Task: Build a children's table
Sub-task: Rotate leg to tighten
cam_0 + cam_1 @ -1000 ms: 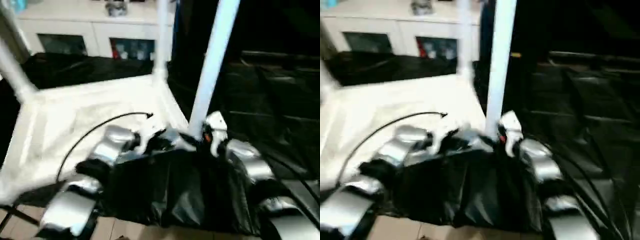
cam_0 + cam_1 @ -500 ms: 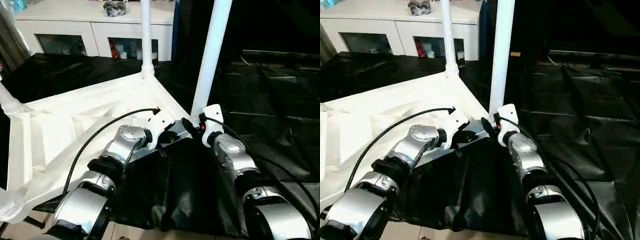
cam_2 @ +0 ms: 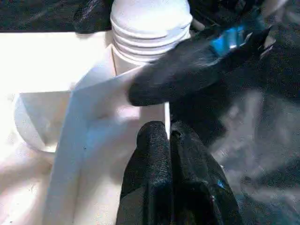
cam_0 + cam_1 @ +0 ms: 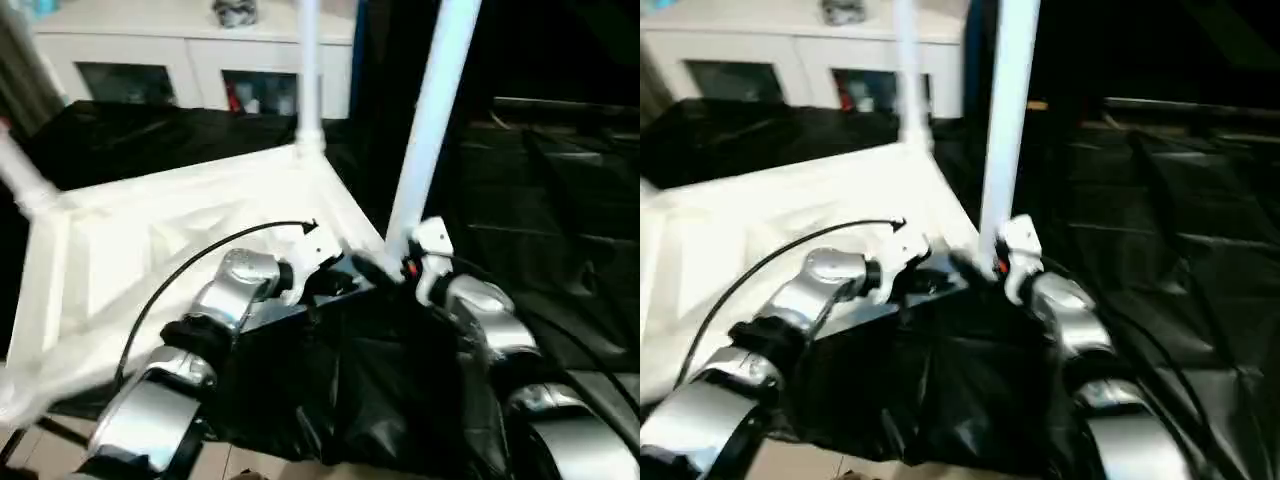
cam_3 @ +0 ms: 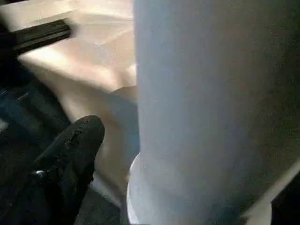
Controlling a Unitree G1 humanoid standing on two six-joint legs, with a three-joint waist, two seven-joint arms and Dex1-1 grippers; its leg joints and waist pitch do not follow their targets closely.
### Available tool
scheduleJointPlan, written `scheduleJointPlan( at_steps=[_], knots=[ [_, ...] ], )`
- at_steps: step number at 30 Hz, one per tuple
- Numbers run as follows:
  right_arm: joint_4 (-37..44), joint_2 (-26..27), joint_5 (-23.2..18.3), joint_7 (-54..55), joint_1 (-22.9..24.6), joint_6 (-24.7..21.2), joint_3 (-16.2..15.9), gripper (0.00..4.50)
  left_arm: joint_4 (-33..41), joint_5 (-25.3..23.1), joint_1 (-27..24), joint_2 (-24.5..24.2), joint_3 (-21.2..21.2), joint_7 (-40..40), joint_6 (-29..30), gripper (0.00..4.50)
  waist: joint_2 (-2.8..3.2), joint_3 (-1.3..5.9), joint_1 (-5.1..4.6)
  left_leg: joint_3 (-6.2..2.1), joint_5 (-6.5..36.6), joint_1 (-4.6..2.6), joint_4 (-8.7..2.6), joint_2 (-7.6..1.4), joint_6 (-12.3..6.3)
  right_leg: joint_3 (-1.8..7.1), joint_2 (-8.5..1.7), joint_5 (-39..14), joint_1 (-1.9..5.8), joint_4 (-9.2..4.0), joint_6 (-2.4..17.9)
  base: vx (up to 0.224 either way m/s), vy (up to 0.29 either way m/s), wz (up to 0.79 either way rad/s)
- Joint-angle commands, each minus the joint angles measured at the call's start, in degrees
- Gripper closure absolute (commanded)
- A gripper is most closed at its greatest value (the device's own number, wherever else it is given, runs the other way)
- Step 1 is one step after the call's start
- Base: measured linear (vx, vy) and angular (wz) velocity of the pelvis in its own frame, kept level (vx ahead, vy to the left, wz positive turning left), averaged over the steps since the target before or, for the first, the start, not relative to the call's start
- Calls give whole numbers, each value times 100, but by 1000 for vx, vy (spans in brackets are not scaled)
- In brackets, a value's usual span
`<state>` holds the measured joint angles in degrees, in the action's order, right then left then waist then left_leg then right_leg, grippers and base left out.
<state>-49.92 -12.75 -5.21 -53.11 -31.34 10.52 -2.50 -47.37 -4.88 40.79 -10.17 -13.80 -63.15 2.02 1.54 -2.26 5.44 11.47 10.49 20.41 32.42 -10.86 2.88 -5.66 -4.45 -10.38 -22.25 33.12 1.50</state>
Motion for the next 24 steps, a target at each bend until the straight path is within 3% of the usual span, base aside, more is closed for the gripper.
scheduleJointPlan(
  at_steps=[1,7,8,17,18,24],
  knots=[
    [29,85,29,-663,242,-219,-437,7,269,195,29,80,-117,-295,-158,450,-64,300,25,-122,1161,-35,-324,-330,-607,324,-507,-1320,273,-378,1255,0,0,0],
    [652,-185,-125,-1649,610,-452,-737,7,481,271,-67,-147,-158,-820,-105,450,-62,297,70,-135,1150,-37,-336,-344,-555,328,-512,-1441,262,-388,1183,0,0,0],
    [759,-229,-144,-1803,662,-530,-773,32,515,286,-82,-184,-169,-909,-89,450,-59,299,75,-134,1142,-44,-338,-346,-556,329,-508,-1415,255,-386,1193,0,0,0],
    [1166,-361,-198,-2162,851,-803,-876,87,758,340,-230,-344,-230,-1298,50,450,-60,305,131,-134,1121,-61,-341,-348,-472,332,-519,-1405,247,-382,1202,0,0,0],
    [1166,-361,-198,-2162,851,-803,-876,111,758,340,-230,-344,-230,-1298,50,450,-60,305,131,-134,1121,-61,-341,-348,-472,332,-519,-1405,247,-382,1202,0,0,0],
    [1223,-303,-175,-2082,869,-914,-881,155,807,330,-267,-334,-233,-1211,81,450,-64,317,135,-138,995,-43,-331,-339,-481,326,-512,-1262,264,-356,1204,0,0,0]
  ],
)
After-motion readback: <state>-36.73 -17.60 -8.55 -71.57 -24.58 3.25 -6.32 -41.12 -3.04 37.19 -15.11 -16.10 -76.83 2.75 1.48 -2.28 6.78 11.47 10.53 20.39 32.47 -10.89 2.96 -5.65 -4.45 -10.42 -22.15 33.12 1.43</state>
